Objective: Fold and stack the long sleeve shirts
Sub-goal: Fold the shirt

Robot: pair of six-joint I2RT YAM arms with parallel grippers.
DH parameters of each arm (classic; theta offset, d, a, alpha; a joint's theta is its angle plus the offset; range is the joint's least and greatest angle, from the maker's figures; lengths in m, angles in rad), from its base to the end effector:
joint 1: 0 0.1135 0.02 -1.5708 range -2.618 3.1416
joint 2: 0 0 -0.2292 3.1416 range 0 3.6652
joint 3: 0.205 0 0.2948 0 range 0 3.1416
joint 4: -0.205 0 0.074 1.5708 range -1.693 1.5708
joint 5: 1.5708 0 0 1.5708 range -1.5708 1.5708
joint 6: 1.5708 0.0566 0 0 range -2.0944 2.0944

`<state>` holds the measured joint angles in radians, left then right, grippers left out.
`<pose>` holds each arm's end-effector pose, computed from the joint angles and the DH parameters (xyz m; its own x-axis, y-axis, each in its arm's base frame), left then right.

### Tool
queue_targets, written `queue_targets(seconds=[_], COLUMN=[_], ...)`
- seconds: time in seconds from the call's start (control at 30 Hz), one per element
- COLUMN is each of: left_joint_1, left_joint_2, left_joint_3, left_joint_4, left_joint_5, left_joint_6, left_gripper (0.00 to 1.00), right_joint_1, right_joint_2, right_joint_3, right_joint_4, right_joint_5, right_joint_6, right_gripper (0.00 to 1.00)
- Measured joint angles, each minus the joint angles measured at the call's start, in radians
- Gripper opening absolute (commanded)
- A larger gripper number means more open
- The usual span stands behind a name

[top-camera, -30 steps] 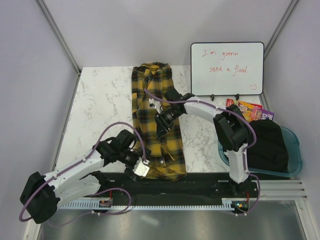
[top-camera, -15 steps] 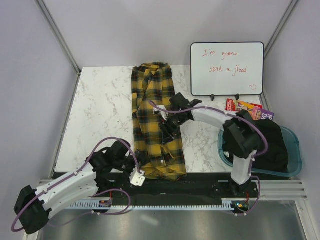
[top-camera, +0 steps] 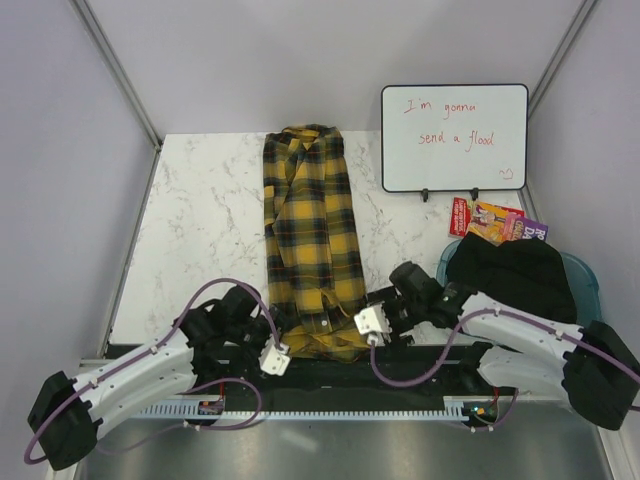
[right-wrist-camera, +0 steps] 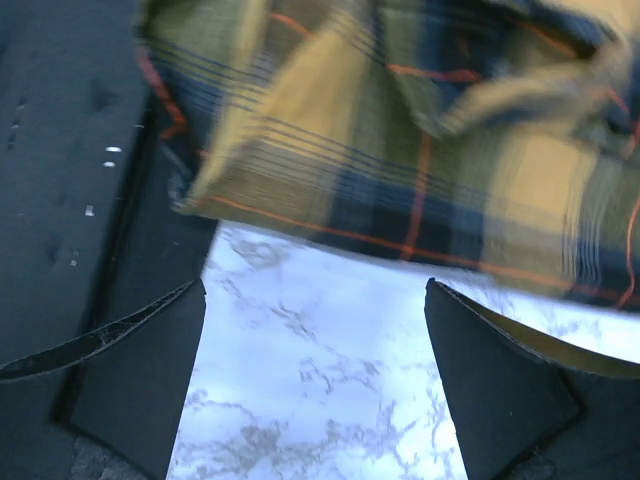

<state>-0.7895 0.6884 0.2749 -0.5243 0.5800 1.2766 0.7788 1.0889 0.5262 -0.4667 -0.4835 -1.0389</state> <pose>0.1211 -0.1661 0.1003 0.6222 0.5094 -0.5944 0.7818 -0.4438 0.4380 0.1622 0.1971 0.1070 0.3736 -0.7034 -0.6047 -0.9276 -0.2845 -0.2421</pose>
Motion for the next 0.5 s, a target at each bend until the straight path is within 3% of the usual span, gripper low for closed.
queue_targets(seconds=[0.13,0.5], left_joint_1=[-0.002,-0.005], left_joint_2=[-0.001,-0.142], left_joint_3=[-0.027,-0.174], left_joint_4=[0.042,0.231], left_joint_5=[-0.004,-0.082], left_joint_6=[0.0,0.0], left_gripper=[0.99,0.99], right_joint_1=[0.138,0.291], right_joint_2=[-0.063,-0.018], right_joint_3=[-0.104,-0.211], right_joint_4=[0.119,0.511], right_joint_5=[0.075,0.262], right_joint_6=[-0.059,-0.105], right_gripper=[0.98,0.98])
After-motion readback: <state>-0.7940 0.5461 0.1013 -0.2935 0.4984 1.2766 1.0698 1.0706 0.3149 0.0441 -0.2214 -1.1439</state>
